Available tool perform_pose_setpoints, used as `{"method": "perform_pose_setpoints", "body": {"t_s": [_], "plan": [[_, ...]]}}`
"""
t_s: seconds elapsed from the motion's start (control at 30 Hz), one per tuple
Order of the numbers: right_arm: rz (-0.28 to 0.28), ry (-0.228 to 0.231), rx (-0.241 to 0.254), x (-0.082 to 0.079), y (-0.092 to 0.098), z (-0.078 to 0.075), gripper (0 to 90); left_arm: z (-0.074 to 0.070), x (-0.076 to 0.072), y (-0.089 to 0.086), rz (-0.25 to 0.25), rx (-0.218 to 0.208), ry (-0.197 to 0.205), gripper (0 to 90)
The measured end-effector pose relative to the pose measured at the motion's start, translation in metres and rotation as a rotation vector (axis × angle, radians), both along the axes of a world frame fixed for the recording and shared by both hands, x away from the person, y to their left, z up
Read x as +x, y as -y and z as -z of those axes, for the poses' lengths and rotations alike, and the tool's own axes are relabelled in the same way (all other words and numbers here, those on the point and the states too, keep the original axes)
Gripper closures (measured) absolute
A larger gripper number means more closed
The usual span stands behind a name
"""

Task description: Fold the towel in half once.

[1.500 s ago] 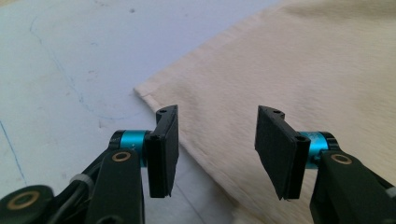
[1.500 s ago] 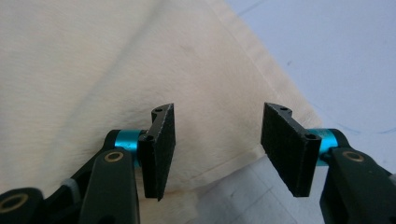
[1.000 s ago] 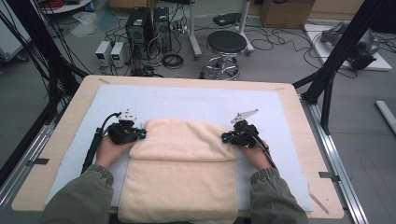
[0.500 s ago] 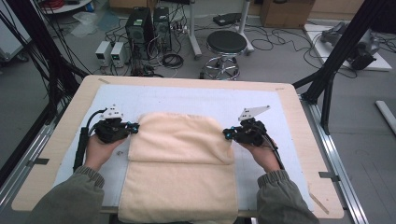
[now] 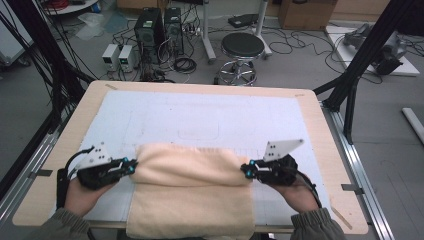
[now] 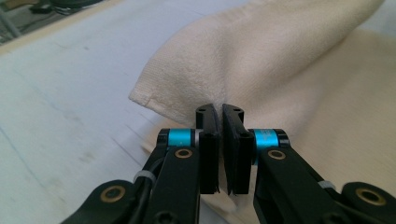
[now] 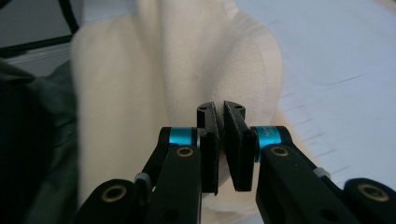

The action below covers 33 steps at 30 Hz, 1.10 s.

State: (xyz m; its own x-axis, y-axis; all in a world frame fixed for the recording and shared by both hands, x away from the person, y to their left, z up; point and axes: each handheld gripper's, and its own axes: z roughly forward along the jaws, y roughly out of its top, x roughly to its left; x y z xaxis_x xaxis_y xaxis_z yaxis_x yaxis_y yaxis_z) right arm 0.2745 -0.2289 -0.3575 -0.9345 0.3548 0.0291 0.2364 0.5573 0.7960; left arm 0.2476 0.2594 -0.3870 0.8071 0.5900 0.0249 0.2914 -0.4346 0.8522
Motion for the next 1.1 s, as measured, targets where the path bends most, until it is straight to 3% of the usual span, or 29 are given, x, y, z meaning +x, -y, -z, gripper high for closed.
{"method": "perform_pose_setpoints", "body": {"t_s": [0.13,0.23,0.3,0.5,0.77,0.97,1.1], "plan": [[-0.04,-0.041,-0.024,-0.023,0.002,0.015,77.7,0.007,-0.021,-0.004,0.075,0.009,-0.059,79.8],[-0.02,-0.032,-0.012,-0.024,0.006,0.017,71.9,0.004,-0.02,-0.007,0.046,0.025,-0.049,67.8],[0.005,-0.017,-0.003,-0.017,0.007,0.017,68.4,0.003,-0.012,-0.01,0.015,0.011,-0.047,63.4],[0.072,0.024,-0.048,0.016,0.0,0.022,60.9,0.011,0.021,-0.005,-0.059,0.002,-0.039,58.5],[0.159,-0.011,-0.067,0.058,-0.002,0.046,51.9,0.028,0.069,0.01,-0.129,0.053,-0.092,49.4],[0.164,-0.044,-0.12,0.076,-0.005,0.065,45.6,0.044,0.084,0.016,-0.139,0.134,-0.119,43.8],[0.172,-0.078,-0.143,0.082,-0.006,0.074,42.2,0.048,0.088,0.017,-0.14,0.127,-0.124,41.7]]}}
